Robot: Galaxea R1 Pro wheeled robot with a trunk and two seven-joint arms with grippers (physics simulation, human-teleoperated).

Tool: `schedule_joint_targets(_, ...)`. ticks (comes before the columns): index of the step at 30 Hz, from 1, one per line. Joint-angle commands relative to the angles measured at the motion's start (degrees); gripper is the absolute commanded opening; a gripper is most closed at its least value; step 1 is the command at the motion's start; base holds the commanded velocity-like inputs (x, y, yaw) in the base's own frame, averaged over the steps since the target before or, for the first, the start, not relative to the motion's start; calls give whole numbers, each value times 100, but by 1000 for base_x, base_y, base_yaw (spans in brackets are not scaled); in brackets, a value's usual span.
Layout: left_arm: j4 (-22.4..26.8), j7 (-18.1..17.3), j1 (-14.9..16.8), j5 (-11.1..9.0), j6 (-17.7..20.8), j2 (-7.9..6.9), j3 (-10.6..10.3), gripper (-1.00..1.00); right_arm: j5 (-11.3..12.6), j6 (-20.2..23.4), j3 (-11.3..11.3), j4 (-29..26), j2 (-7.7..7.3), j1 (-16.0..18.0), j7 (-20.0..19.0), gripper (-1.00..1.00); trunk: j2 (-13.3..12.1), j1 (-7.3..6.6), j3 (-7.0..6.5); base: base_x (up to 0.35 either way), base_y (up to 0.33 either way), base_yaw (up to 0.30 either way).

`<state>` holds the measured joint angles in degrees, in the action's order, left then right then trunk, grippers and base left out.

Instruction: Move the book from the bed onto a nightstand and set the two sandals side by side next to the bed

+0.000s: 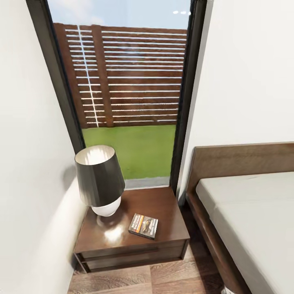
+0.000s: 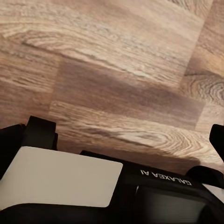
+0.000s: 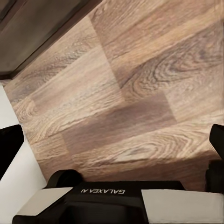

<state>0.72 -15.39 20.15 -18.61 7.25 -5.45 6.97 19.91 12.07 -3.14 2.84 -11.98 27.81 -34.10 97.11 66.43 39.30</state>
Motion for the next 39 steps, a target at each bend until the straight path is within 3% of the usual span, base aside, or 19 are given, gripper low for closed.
schedule_joint_targets(1, 7, -15, -19, -24, 49, -14, 44, 100, 32, -1, -32, 13, -1, -25, 13, 100, -39, -23, -14, 0, 0, 0)
schedule_joint_targets(17, 7, -8, -368, -9, -158, -92, 43, 100, -205, -306, -29, 16, 9, -560, 212, 100, -681, -375, -301, 0, 0, 0)
schedule_joint_targets(26, 7, 4, -480, 167, -215, -118, 42, 100, -378, -737, -29, 22, 24, -956, 609, 100, -1042, -572, -463, 0, 0, 0)
schedule_joint_targets(39, 7, 285, -577, 216, -331, -86, 41, 100, -522, -927, -22, 23, 50, -1408, 898, 100, -1563, -858, -696, 0, 0, 0)
